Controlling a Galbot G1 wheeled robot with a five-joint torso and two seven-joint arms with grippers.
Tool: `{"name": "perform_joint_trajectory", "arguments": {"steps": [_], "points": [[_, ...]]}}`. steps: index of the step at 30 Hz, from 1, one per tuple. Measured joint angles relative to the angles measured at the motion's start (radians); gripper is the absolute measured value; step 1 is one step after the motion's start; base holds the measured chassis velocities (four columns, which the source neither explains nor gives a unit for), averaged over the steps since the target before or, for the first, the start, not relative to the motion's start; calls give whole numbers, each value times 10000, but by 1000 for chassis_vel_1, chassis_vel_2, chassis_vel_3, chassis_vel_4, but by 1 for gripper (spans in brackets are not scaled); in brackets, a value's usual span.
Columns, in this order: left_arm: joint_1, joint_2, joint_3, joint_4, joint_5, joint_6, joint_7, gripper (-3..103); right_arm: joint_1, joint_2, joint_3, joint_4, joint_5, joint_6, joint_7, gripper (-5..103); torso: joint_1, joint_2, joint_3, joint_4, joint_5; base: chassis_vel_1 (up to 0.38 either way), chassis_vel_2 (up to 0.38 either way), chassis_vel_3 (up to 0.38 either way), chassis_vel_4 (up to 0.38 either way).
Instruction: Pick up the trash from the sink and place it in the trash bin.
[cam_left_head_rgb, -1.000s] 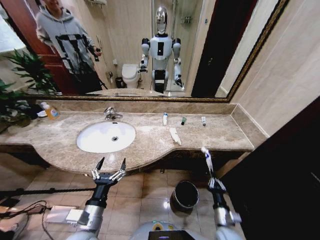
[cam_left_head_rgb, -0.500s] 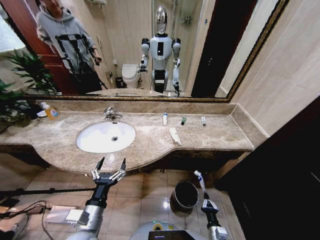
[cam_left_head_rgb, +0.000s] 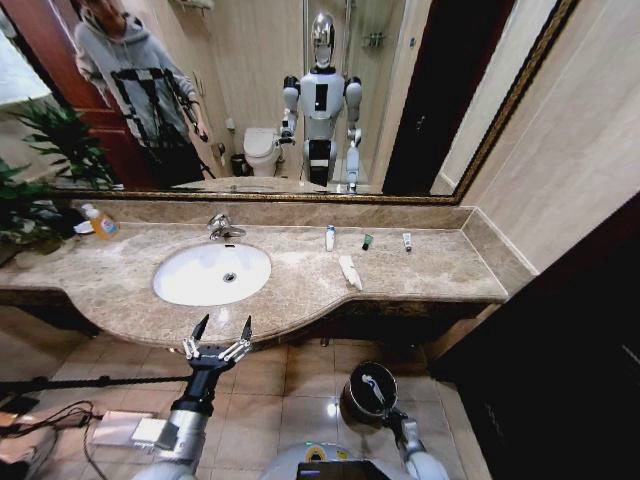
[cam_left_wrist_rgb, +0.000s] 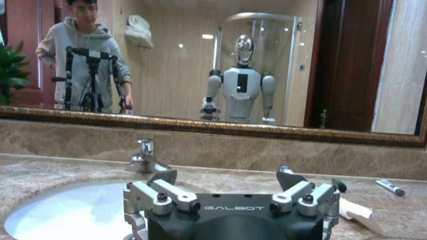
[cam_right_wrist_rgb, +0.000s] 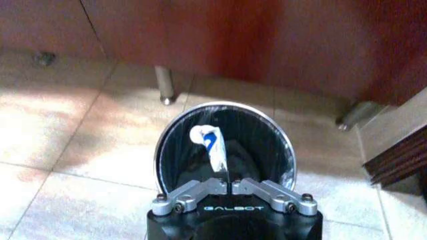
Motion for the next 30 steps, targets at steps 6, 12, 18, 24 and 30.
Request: {"name": "perform_joint_trajectory", "arguments": {"steps": [6,12,18,24,30], "points": [[0,0,0,1,0,0,0,100,1254,79,-230,-1448,-108,-368,-18,0,0,0,0,0,0,0,0,0,0],[0,0,0,0,0,0,0,100,2285,331,-106,-2952,-832,-326,-98,0,1,0,0,1,1,0,0,0,0],[0,0,0,0,0,0,-1,100,2914,422,151,-4230,-1472,-66,-101,0,0,0,-1,0,-1,0,0,0,0],[0,0,0,0,0,0,0,100,3220,390,231,-4827,-1570,42,-65,8,0,0,-1,0,1,0,0,0,0],[0,0,0,0,0,0,0,100,3179,365,226,-4701,-1586,59,-14,29,-1,0,-1,0,1,0,0,0,0]]}}
